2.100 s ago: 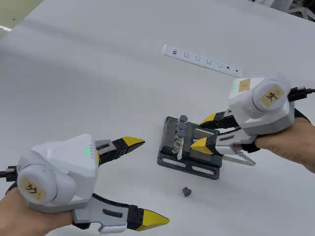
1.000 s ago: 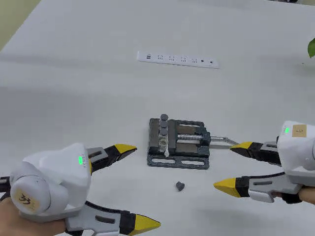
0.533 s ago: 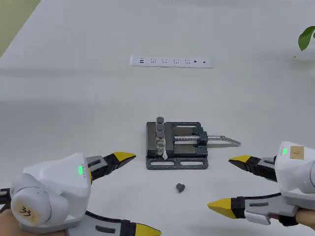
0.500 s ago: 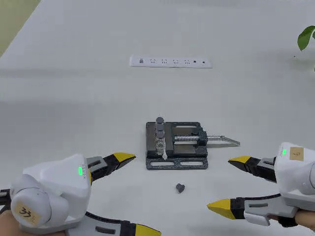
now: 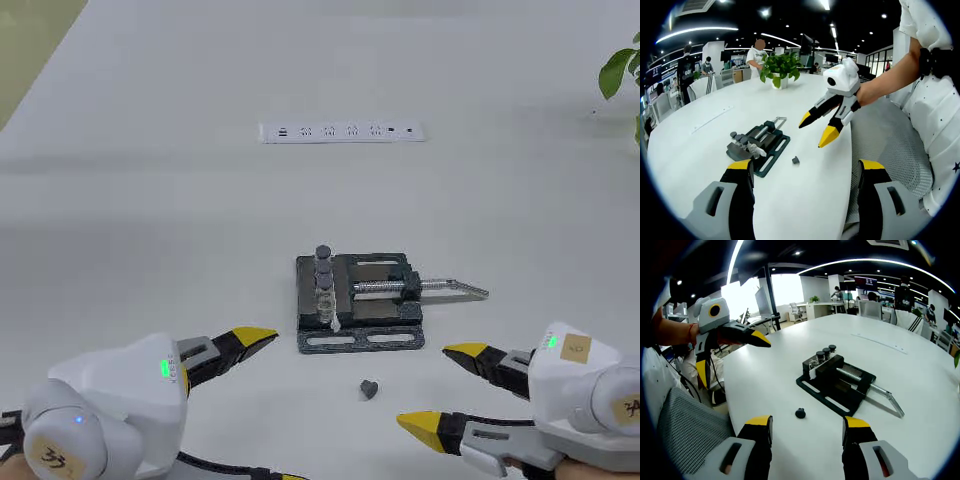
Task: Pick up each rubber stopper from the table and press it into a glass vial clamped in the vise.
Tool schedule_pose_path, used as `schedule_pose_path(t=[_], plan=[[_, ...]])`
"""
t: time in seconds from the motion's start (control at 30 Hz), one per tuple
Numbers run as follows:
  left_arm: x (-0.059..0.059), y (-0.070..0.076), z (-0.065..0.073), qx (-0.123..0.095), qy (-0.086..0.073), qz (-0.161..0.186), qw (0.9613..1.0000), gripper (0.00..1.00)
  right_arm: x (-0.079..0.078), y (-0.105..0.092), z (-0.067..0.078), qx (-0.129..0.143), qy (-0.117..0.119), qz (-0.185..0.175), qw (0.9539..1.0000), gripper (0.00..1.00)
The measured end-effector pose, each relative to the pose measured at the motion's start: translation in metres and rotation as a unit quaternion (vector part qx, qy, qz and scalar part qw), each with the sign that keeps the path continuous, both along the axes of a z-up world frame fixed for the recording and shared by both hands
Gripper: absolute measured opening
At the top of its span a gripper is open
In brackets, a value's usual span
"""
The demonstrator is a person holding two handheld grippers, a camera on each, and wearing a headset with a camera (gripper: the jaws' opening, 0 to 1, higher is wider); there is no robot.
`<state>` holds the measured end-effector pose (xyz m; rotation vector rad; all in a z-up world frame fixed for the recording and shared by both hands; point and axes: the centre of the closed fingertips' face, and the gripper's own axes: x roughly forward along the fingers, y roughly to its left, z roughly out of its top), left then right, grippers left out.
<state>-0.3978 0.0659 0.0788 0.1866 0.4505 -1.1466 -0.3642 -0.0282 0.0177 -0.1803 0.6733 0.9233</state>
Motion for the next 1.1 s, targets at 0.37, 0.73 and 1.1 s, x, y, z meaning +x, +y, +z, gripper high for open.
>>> schedule_pose_path(t=[0.37, 0.73, 1.1], plan=[[0.0, 0.001, 0.001, -0.001, 0.003, 0.005, 1.0, 0.84, 0.004, 0.025, -0.02, 0.001, 0.013, -0.008, 0.9999, 0.32], [0.0, 0.002, 0.0, -0.002, 0.007, 0.009, 0.9999, 0.84, 0.004, 0.036, -0.037, -0.011, 0.024, -0.005, 0.9996, 0.2], [0.0, 0.002, -0.002, -0.001, 0.01, 0.008, 0.9999, 0.84, 0.009, 0.036, -0.044, -0.015, 0.025, -0.005, 0.9996, 0.11]])
